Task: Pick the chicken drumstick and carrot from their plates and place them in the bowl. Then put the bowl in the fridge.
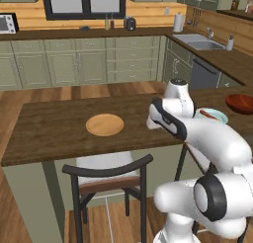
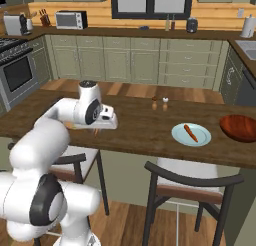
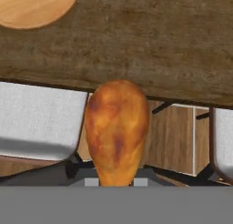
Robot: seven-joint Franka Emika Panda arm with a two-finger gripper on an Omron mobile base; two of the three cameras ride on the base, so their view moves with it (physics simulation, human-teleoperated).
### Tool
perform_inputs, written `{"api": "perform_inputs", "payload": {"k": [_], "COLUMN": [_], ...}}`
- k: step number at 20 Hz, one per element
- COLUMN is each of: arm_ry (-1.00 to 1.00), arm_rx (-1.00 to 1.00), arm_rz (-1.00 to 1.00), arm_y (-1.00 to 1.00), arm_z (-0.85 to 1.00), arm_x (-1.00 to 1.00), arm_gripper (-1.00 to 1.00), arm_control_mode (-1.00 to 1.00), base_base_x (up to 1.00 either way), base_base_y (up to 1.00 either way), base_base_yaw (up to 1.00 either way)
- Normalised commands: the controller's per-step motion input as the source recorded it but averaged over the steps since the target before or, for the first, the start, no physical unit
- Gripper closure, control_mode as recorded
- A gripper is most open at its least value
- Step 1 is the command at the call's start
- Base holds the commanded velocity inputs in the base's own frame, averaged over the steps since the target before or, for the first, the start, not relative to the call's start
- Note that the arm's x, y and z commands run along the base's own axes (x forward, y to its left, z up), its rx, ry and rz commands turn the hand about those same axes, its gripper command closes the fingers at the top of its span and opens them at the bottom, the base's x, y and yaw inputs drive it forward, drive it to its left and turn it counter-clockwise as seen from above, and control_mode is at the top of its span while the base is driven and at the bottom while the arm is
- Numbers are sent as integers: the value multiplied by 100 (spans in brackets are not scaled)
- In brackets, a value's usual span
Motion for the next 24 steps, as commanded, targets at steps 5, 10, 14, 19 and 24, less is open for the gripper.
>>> {"api": "perform_inputs", "payload": {"k": [5,10,14,19,24], "arm_ry": [-7,0,0,0,0], "arm_rx": [1,0,0,0,0], "arm_rz": [-1,0,0,0,0], "arm_y": [0,0,-3,0,0], "arm_z": [31,58,7,0,0], "arm_x": [-69,-49,-16,0,0], "arm_gripper": [100,100,100,100,100], "arm_control_mode": [-100,-100,100,100,100], "base_base_x": [0,0,-55,-35,-10], "base_base_y": [0,0,-45,-100,-100], "base_base_yaw": [0,0,0,0,0]}}
